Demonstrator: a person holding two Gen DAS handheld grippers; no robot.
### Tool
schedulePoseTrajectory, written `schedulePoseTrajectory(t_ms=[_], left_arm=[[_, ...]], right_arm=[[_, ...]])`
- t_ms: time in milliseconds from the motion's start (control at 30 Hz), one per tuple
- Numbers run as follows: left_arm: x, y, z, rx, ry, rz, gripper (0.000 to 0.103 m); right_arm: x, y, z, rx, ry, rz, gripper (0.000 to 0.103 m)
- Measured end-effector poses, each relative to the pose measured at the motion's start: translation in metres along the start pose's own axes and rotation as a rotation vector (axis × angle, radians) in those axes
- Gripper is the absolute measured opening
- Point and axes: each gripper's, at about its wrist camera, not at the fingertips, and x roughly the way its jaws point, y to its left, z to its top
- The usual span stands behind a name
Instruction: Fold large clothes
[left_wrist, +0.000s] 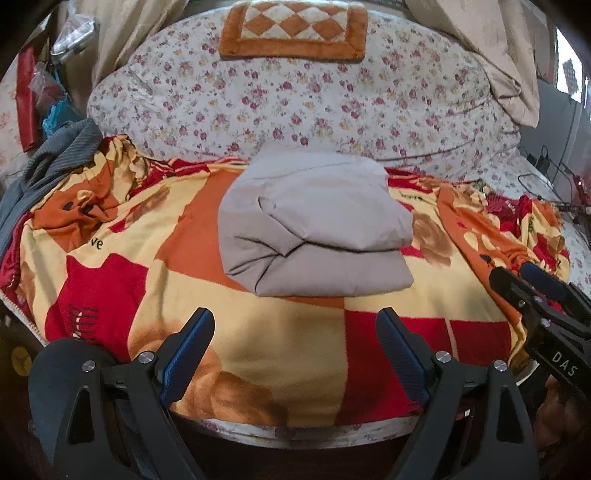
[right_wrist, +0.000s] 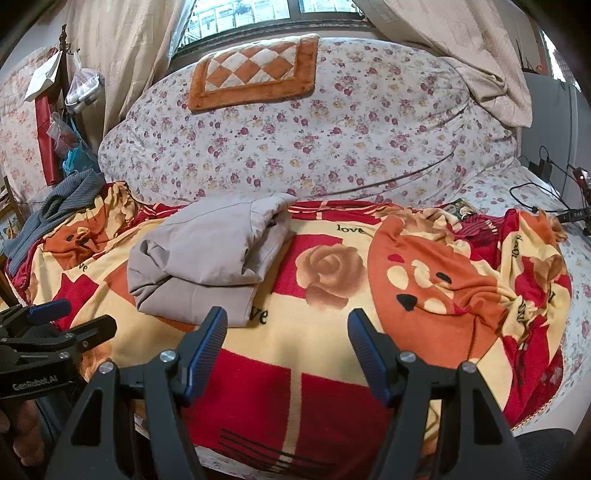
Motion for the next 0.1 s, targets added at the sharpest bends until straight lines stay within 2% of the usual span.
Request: schedulePoseTrajectory(t_ms=[100], left_arm=[[0.0002, -0.0004, 0.0014, 0.006, 0.001, 0.004, 0.085]], right_arm=[[-0.0007, 0.0013, -0.0006, 0.002, -0.001, -0.002, 0.071]])
